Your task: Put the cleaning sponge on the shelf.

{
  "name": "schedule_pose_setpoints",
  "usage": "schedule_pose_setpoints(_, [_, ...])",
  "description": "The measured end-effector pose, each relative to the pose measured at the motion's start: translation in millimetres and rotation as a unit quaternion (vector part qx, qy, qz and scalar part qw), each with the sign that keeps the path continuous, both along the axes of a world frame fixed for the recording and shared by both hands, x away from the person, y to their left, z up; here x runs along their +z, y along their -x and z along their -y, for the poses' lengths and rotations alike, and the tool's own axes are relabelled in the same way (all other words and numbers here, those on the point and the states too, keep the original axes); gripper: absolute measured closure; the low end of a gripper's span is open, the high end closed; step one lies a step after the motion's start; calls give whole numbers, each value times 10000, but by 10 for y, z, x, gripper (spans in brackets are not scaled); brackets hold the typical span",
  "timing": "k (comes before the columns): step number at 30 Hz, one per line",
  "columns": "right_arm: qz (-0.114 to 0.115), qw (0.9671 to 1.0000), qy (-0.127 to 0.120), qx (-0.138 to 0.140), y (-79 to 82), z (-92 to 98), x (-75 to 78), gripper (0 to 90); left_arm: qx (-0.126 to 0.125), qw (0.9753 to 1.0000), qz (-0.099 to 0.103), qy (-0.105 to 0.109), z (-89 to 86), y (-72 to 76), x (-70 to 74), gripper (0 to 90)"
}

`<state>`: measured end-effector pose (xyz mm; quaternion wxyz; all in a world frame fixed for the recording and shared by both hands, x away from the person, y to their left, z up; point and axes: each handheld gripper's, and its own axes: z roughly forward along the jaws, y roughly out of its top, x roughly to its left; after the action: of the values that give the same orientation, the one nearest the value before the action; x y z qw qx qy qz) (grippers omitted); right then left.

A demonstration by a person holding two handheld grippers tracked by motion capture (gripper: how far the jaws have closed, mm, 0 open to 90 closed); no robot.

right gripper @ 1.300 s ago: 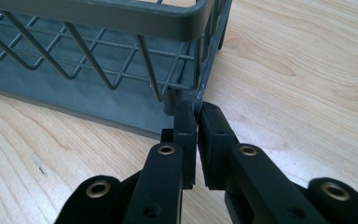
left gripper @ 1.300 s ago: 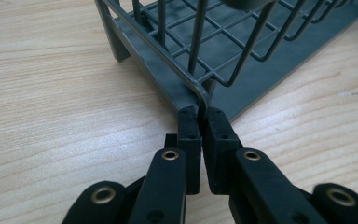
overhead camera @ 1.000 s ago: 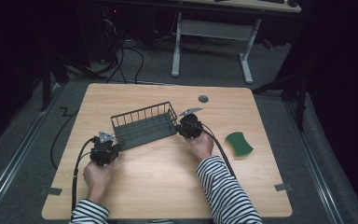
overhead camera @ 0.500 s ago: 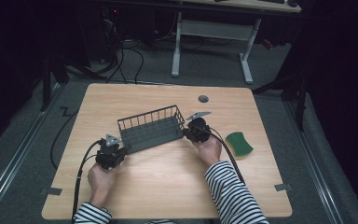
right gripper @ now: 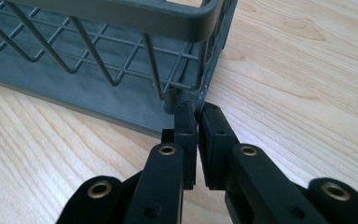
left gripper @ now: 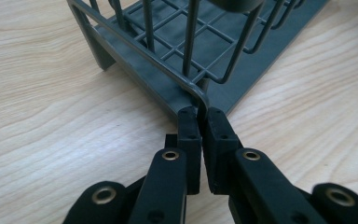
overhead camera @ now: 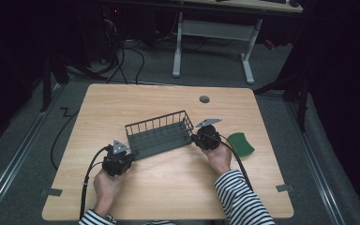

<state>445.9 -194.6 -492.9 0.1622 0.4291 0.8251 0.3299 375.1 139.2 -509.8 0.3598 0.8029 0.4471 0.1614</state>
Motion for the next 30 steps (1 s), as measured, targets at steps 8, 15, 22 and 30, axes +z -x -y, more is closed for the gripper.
schedule_pose_setpoints(8, [-94,9997,-195,-118,137,137,-25,866,-109,9999,-19,25,88,75,-11,862])
schedule_pose_setpoints(15, [-124,9994,-183,-255,281,254,-16,866,-257,9996,4,69,166,153,-19,861])
schedule_pose_setpoints(22, [-98,9994,-114,-314,453,369,-8,865,-419,9990,-5,135,278,228,-23,858])
schedule_pose_setpoints(30, [-63,9989,-286,-365,600,521,-35,865,-515,9985,-7,198,358,271,-30,856])
